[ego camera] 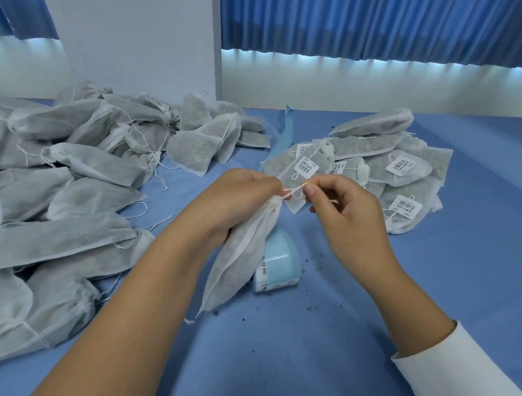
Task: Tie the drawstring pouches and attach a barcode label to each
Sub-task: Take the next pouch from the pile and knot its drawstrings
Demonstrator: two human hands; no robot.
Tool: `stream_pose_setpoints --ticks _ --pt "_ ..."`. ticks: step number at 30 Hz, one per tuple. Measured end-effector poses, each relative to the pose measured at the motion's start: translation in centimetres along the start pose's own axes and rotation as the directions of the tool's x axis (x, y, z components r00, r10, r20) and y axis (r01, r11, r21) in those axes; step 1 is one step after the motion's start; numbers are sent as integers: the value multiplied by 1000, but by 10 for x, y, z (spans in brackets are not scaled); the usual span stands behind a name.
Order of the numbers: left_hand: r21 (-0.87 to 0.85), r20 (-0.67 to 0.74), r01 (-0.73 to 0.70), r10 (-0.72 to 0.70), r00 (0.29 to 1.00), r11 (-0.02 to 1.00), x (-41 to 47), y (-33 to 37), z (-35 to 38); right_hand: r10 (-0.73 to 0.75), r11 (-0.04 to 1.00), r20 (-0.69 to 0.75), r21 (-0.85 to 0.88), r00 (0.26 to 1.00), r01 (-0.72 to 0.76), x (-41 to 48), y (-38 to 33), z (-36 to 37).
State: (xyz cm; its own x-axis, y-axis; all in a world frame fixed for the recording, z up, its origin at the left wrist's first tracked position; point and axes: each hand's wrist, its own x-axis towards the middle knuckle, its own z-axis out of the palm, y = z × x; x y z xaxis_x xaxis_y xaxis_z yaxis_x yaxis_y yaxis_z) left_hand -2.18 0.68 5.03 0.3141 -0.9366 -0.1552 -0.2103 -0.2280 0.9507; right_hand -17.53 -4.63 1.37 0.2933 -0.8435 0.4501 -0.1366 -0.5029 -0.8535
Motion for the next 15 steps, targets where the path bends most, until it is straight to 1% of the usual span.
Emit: stream_pose_setpoints --ticks 2,4,7,11,15 --pt "34 -27 -39 40 999 999 0 -1 0 -33 994 15 -106 999 34 1 2 -1" --pt "83 -43 -89 93 995 993 -2 -2 2 -53 985 30 -162 998 58 2 4 -1" --pt "122 -56 -164 172 983 979 -3 -3 5 -24 992 8 -125 1000 25 3 4 -3" --pt "137 -88 -246 259 962 960 -3 -2 9 0 998 -62 -58 998 -3 7 3 -8" --pt "162 -116 -276 296 948 947 -4 -4 17 20 999 -75 -29 997 -22 10 3 -11"
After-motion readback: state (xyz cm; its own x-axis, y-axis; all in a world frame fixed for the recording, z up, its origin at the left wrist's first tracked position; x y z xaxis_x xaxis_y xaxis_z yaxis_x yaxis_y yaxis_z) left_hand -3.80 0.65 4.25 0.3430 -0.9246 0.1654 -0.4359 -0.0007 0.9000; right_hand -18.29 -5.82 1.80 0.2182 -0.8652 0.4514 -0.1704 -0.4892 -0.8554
